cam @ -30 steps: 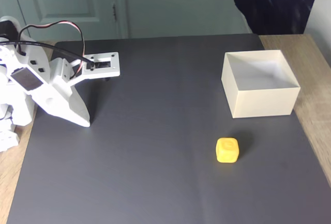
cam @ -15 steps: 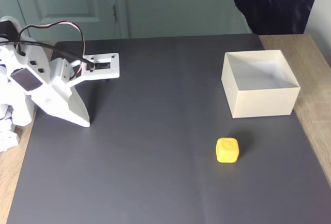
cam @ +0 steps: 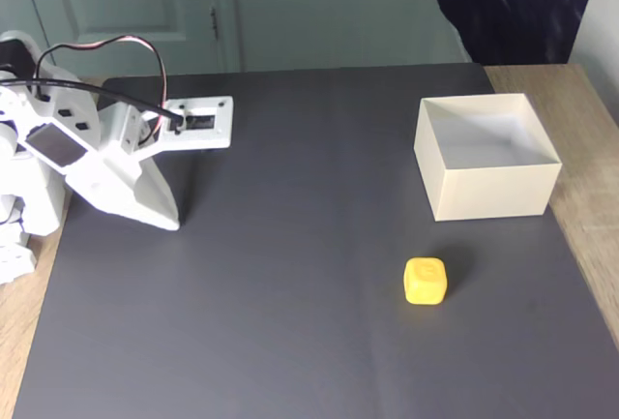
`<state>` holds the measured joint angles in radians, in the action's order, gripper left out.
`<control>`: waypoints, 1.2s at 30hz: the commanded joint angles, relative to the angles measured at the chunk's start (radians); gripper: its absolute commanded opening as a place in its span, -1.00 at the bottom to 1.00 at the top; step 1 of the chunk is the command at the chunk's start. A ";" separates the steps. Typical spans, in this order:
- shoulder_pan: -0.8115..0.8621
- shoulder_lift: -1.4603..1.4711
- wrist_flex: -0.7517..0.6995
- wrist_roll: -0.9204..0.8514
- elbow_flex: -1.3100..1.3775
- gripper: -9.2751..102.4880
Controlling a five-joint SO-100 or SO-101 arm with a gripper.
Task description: Grasp a cube block and put it in the white box.
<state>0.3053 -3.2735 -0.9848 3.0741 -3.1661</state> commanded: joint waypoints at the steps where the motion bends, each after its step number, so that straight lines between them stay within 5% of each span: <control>1: 0.009 0.057 0.021 0.025 0.091 -0.84; 12: 0.101 0.727 0.264 0.133 0.574 -0.84; 36: 0.247 1.657 0.345 0.244 1.447 -0.81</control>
<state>0.5384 -1.6828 -0.6550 3.3103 -1.8454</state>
